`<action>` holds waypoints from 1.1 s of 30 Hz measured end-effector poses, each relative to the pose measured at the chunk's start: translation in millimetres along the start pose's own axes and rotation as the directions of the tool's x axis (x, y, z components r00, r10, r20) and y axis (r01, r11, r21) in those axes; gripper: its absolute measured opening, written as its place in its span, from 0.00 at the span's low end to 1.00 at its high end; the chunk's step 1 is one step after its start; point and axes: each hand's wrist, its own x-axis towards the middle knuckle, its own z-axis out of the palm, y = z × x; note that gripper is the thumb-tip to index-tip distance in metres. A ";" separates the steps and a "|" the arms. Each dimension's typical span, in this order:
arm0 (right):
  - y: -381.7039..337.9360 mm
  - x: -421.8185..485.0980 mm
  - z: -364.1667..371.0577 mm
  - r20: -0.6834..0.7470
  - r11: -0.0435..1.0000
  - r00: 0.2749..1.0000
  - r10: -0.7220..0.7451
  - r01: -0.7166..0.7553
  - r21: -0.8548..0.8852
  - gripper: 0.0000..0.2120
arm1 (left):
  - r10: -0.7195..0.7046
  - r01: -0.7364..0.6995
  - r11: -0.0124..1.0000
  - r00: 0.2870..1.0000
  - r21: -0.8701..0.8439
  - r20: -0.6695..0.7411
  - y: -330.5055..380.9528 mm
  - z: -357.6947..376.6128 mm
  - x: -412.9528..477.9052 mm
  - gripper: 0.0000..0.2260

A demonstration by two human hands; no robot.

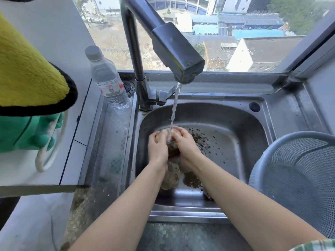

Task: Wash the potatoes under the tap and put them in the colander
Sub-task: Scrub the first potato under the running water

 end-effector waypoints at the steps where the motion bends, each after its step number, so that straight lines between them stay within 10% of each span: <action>1: 1.3 -2.4 -1.7 0.083 1.000 0.996 0.012 -0.014 0.020 0.15 | 0.001 -0.001 1.000 1.000 -0.003 -0.031 -0.2 -3.0 4.7 0.09; 7: -4.0 4.0 -0.3 -0.043 0.981 0.996 -0.072 0.063 -0.181 0.10 | 0.006 -0.009 0.999 0.998 -0.048 -0.062 -4.5 1.7 -0.4 0.15; 12: -0.2 5.1 -19.8 0.320 0.970 0.947 -0.015 0.091 -0.224 0.26 | -0.249 0.245 0.943 0.969 -0.226 0.010 12.1 -7.8 2.5 0.21; 16: -5.6 5.9 -7.7 0.020 0.972 0.992 -0.128 0.129 -0.196 0.10 | -0.172 0.184 0.979 0.976 -0.083 0.134 8.3 -2.9 -5.0 0.19; 21: 3.2 8.6 -17.1 0.267 0.952 0.963 -0.045 0.123 -0.282 0.34 | -0.182 0.193 0.976 0.977 -0.105 0.110 10.1 -10.7 4.3 0.20; 25: -4.2 12.1 -4.8 -0.070 0.937 0.971 -0.230 0.201 -0.286 0.15 | -0.115 0.135 0.987 0.972 -0.086 0.203 10.6 -1.6 -5.1 0.14; 30: 1.5 15.3 -19.4 0.248 0.951 0.968 -0.029 0.104 -0.292 0.36 | -0.168 0.186 0.975 0.975 -0.124 0.145 11.4 -7.1 5.0 0.16; 33: 2.7 15.7 -12.3 0.061 0.931 0.985 -0.161 0.172 -0.322 0.28 | -0.172 0.198 0.971 0.968 -0.136 0.181 10.8 -5.3 -2.0 0.17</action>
